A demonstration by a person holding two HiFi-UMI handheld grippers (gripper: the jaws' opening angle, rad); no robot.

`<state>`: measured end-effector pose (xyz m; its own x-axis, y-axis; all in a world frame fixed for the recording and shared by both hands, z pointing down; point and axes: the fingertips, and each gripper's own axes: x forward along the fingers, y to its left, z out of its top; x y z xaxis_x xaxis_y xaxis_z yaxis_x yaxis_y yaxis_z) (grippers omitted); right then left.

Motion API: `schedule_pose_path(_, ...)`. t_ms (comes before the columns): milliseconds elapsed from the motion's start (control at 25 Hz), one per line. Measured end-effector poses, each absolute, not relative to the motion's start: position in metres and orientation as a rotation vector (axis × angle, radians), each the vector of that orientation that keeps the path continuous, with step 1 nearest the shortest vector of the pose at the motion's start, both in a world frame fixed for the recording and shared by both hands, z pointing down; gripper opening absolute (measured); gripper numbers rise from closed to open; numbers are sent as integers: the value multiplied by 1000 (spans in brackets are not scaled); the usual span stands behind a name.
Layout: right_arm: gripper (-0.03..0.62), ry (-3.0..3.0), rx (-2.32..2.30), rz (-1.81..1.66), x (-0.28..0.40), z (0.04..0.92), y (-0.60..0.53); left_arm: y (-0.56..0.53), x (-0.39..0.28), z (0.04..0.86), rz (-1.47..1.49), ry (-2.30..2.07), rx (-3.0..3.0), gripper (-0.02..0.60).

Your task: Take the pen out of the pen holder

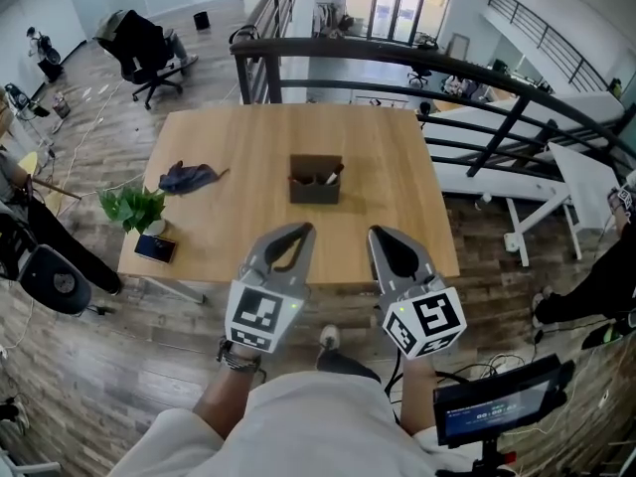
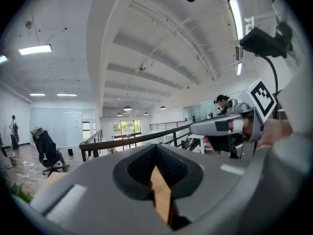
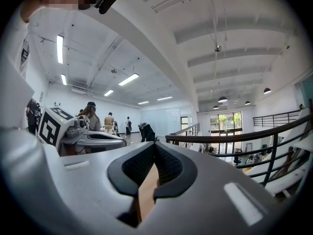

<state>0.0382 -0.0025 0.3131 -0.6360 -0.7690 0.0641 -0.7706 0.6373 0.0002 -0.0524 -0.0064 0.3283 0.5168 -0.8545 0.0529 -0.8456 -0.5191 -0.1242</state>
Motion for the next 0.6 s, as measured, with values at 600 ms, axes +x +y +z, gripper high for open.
schedule_pose_path(600, 2, -2798, 1270, 65, 72, 319, -71, -74, -19, 328, -183, 1559, -2623, 2)
